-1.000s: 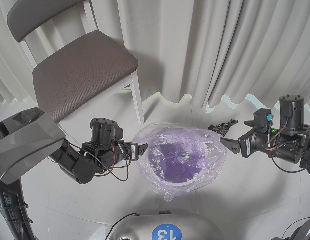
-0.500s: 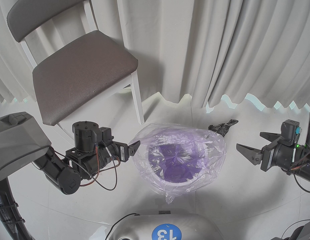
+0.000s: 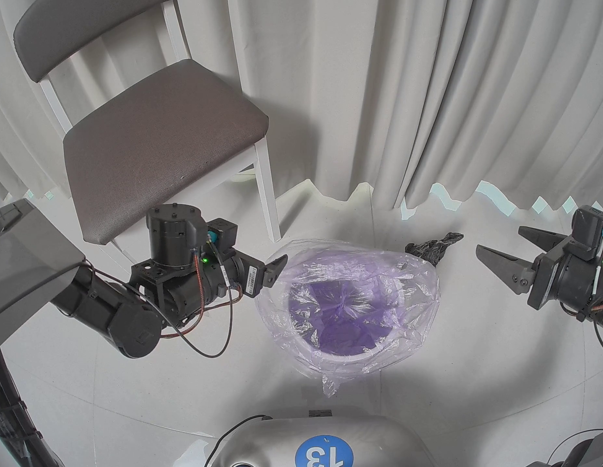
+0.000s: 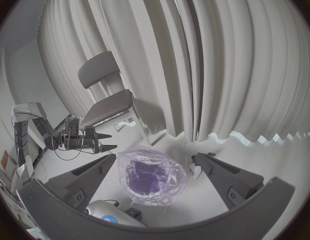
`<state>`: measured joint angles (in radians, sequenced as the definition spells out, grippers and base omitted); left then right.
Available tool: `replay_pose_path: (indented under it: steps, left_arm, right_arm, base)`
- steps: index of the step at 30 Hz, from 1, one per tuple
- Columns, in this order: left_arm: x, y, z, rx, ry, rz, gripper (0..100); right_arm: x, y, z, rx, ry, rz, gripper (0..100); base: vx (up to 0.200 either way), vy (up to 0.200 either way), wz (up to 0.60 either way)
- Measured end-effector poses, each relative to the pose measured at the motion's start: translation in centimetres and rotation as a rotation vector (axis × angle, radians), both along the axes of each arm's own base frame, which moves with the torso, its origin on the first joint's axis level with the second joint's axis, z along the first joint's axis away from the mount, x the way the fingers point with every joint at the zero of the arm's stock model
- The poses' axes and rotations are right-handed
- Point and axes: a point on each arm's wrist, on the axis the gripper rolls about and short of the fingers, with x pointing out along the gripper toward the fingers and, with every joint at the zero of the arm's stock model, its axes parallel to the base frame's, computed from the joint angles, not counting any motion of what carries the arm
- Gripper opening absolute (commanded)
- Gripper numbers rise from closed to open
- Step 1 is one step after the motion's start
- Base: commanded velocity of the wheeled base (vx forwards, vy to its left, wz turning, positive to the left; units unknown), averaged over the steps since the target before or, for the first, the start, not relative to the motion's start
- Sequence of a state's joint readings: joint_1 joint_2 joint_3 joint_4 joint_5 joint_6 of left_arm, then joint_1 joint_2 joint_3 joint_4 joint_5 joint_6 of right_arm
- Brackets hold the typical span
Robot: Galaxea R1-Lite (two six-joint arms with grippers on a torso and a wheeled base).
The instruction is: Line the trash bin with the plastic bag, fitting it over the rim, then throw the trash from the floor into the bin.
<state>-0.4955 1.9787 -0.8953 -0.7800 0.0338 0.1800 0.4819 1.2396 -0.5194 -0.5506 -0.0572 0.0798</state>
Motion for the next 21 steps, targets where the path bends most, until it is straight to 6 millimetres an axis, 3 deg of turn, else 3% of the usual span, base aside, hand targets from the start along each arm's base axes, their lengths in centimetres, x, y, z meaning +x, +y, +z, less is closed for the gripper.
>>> replay_pose_path:
  steps: [9, 21]
  left_arm:
    - [1.7, -3.5, 3.0, 0.111, -0.041, -0.03, 100]
    - [2.1, -7.8, 0.3, 0.287, -0.056, -0.137, 100]
  right_arm:
    - [1.1, 0.1, -1.5, -0.012, -0.019, -0.007, 100]
    - [1.4, -0.9, -2.7, -0.105, -0.032, -0.013, 100]
  base:
    - [0.0, 0.0, 0.0]
    - [0.0, 0.0, 0.0]
